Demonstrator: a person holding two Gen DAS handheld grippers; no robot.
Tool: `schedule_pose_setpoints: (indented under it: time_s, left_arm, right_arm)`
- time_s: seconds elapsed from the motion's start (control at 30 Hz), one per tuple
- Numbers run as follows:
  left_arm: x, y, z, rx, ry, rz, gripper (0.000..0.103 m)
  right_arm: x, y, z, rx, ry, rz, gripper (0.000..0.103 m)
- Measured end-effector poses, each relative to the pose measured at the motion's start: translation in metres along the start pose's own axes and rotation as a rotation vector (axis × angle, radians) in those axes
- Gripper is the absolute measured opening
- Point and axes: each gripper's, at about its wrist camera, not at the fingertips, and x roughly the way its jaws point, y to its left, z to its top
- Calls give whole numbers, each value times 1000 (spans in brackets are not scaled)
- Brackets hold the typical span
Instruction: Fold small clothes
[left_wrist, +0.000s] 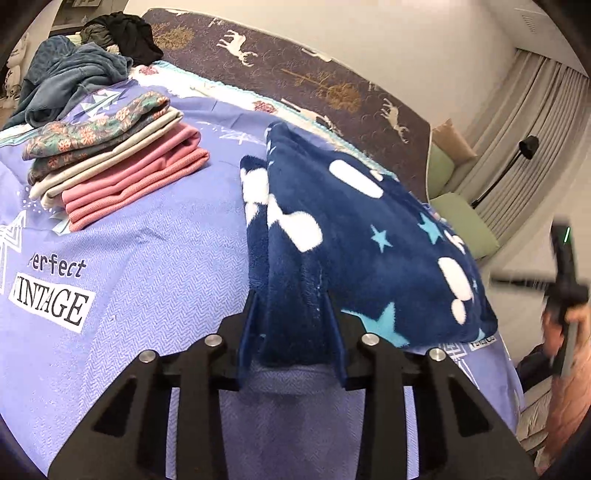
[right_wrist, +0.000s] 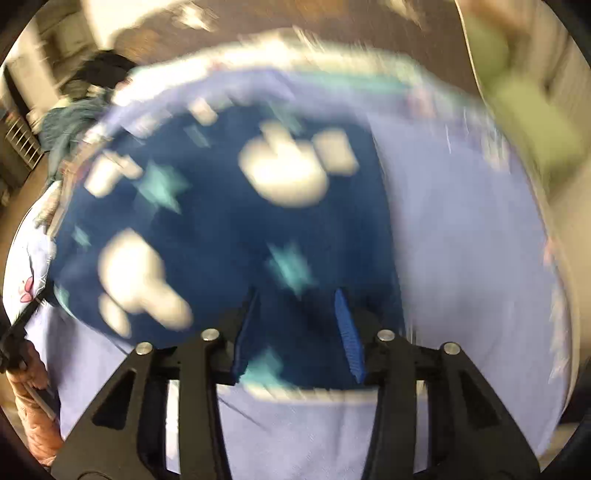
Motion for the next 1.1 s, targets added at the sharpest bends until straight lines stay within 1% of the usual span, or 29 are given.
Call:
schedule_pose_setpoints:
  time_s: [0.03,0.07,0.1,0.13,0.17,0.2,0.23,0.27,0.3,0.33,0.4,0.43,0.5,0.53,0.57,0.6,0.63,0.67,0.73,0.77,0.8,0.83,0.87,0.9,0.93,0.97,1.0,1.03,1.1]
  left_arm:
    - [-3,1,-2,5,-6,-5,32]
    - [-6,0,-2,13,-8,-23,29]
    - [-6,-1,-2,16,-12,-30,29]
    - [-5,1,1,16,-11,-27,29]
    - [-2,1,-1,14,-1,-22,29]
    - [0,1,-1,12,4,-20,30]
    - [2,2,-3,7,14,-18,30]
    - [3,3,-3,3,15,-19,30]
    - [2,3,-3,-1,14,-26,30]
    - [2,3,-3,-3,13,-29,30]
    - [2,3,-4,-1,15,-28,30]
    - [2,3,-4,3,17,-26,29]
    - [2,3,-3,10,18,-23,22]
    - [2,3,-3,16,18,-15,10]
    - [2,4,-4,21,22,-7,9]
    - [2,5,-4,26,23,-9,8]
    - [1,4,-4,36,26,-3,7]
    - [1,4,-5,45,31,7,7]
    - [2,3,-7,66,47,20,7]
    - [3,5,-8,67,59,20,8]
    - [5,8,-9,59,68,13,8]
    - [5,10,-8,51,72,5,8]
    - [4,12,-8,41,72,-4,9]
    - [3,13,-8,35,69,-10,10]
    - [0,14,-8,31,59,-12,13]
    - [-2,16,-8,24,52,-19,20]
    - [-6,18,-8,17,44,-12,26]
    - [-9,19,-7,12,32,-5,30]
    - [-20,24,-6,0,-7,-13,31]
  right_arm:
    - [-7,17,13,-38,-25,28,59]
    - [-12,33,25,-72,-39,61,61]
    - [-11,53,38,-104,-41,93,61]
    - [-5,78,55,-151,-36,126,61]
    - [2,101,66,-198,-35,138,61]
    - [11,128,77,-245,-37,136,61]
    - [29,160,90,-302,-40,120,61]
    - [45,183,101,-345,-43,102,61]
    - [58,204,110,-376,-44,89,62]
    - [78,234,123,-394,-27,85,64]
    - [108,257,136,-389,6,79,65]
    - [128,273,144,-384,24,50,66]
    - [162,294,153,-384,59,-21,66]
    - [180,302,158,-385,80,-71,61]
    - [194,306,164,-380,99,-93,20]
    - [207,309,167,-364,127,-85,8]
    - [214,308,173,-318,140,-67,8]
    - [214,310,177,-298,128,-31,7]
    - [210,324,180,-330,85,11,7]
    - [211,328,177,-355,60,22,7]
    - [222,332,171,-401,61,13,7]
    - [239,333,163,-447,103,2,11]
    - [247,333,158,-472,111,11,13]
    - [238,330,156,-475,57,40,18]
    - [230,325,156,-464,54,69,35]
    - [218,318,156,-442,53,79,56]
    - [201,309,155,-415,25,82,60]
    - [176,294,152,-389,-35,108,60]
    - [138,271,141,-384,-91,137,62]
